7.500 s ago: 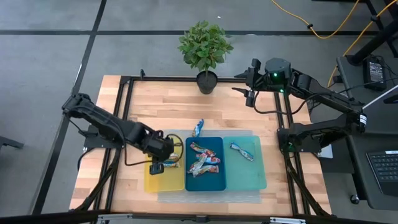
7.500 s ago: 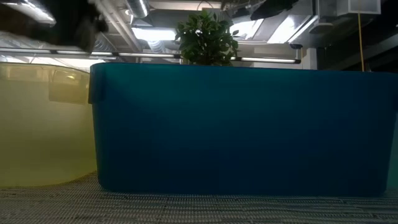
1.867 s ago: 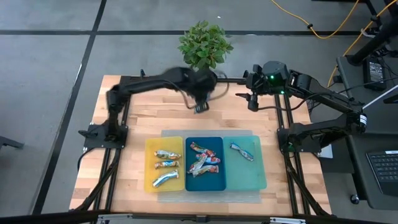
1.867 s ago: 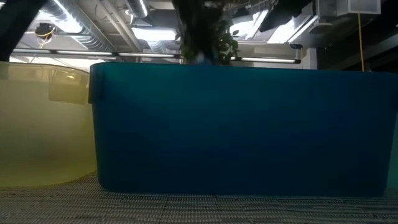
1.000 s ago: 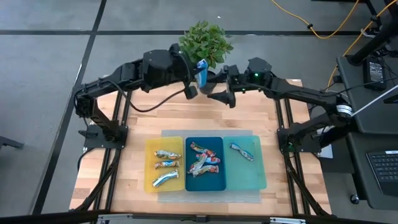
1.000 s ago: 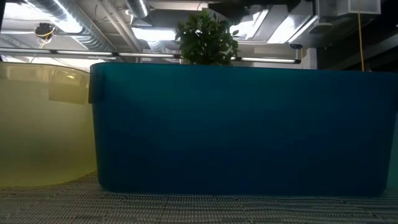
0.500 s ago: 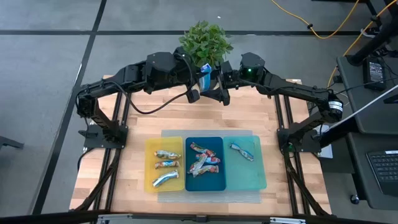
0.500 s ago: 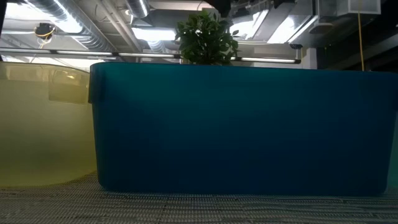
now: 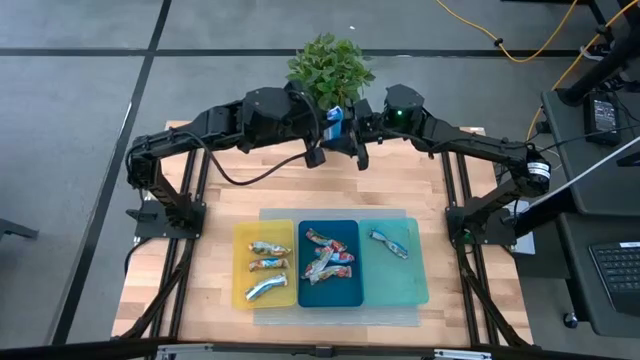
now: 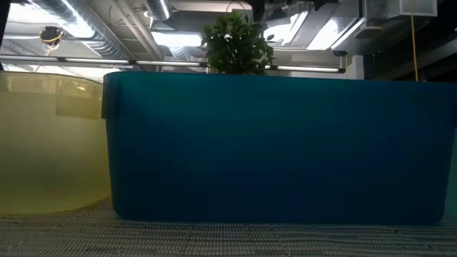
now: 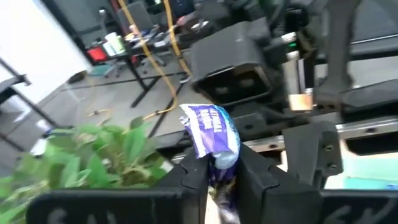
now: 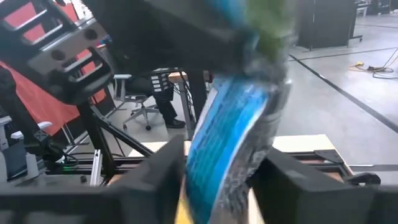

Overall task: Pick and place Granola Bars by type
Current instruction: Put the blue granola bar into the light blue bin

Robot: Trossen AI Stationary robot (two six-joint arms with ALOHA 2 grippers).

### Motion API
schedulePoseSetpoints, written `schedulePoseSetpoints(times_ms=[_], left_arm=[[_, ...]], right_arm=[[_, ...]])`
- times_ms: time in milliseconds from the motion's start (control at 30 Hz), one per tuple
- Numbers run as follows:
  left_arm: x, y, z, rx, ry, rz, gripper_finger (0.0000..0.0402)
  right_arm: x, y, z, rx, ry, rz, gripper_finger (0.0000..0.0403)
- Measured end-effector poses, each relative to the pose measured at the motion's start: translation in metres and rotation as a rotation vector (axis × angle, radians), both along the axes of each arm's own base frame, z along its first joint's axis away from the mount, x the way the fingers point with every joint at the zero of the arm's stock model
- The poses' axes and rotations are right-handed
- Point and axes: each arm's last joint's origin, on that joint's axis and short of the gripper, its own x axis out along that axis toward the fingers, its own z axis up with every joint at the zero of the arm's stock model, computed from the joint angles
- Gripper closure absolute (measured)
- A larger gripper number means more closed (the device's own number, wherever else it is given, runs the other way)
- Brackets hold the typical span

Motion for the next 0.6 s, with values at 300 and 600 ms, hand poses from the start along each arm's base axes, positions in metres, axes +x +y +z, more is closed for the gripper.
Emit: schedulePoseSetpoints(times_ms=[300, 600], left_arm=[[-0.013, -0.005, 0.009, 0.06, 0.001, 0.023, 0.0292], [-0.058, -0.02, 0.035, 0.161, -0.024, 0.189, 0.0222]], right_arm=[[-0.001, 0.0, -0.001, 0.0, 0.011, -0.001, 0.0351], [-0.017, 0.002, 0.009, -0.068, 0.02, -0.01, 0.0348]])
